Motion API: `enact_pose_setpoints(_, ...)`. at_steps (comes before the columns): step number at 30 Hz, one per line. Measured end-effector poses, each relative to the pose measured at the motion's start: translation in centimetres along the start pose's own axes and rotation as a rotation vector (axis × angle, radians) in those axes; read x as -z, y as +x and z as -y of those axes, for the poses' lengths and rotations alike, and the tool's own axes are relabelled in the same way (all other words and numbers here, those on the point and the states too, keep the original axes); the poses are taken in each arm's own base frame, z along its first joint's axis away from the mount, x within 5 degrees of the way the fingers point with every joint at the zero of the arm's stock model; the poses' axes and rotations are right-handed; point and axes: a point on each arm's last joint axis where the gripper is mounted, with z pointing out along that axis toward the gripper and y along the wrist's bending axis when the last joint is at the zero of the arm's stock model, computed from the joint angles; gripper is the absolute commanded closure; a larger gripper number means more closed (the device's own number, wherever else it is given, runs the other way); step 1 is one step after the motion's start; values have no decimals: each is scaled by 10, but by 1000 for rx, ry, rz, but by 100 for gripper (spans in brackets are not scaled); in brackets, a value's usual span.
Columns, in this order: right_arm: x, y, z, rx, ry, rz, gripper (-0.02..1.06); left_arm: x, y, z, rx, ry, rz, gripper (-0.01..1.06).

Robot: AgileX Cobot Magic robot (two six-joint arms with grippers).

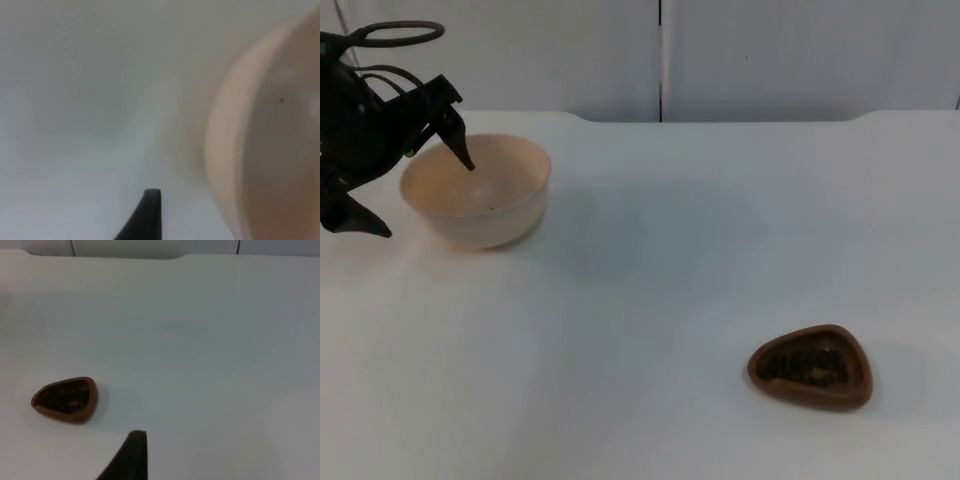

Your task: Pick up the bowl with the left hand and pour the coffee beans from the cup into the bowl with the right hand.

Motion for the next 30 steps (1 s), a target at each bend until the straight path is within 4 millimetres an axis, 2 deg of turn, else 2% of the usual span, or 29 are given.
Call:
enact_pose_setpoints(7,0,0,1,5,9,0,-1,-8,-10,-10,57,3,42,14)
enact_pose_setpoints(17,0,0,1,8,16,-1,-1,-27,-6,-19,83,-20,21,14)
enact_pose_setpoints(22,0,0,1,8,16,-1,-1,-28,-6,-19,83,-21,22,14)
enact_pose_setpoints(25,0,0,1,8,16,-1,-1,-28,-6,-19,83,-21,22,18)
enact_pose_setpoints(28,0,0,1,8,16,-1,-1,-28,-7,-19,83,-20,24,35)
enact_pose_setpoints(29,0,0,1,8,16,-1,-1,-28,-7,-19,83,-20,23,35)
enact_pose_setpoints(30,0,0,1,8,16,-1,-1,-28,-7,-19,83,-20,23,41)
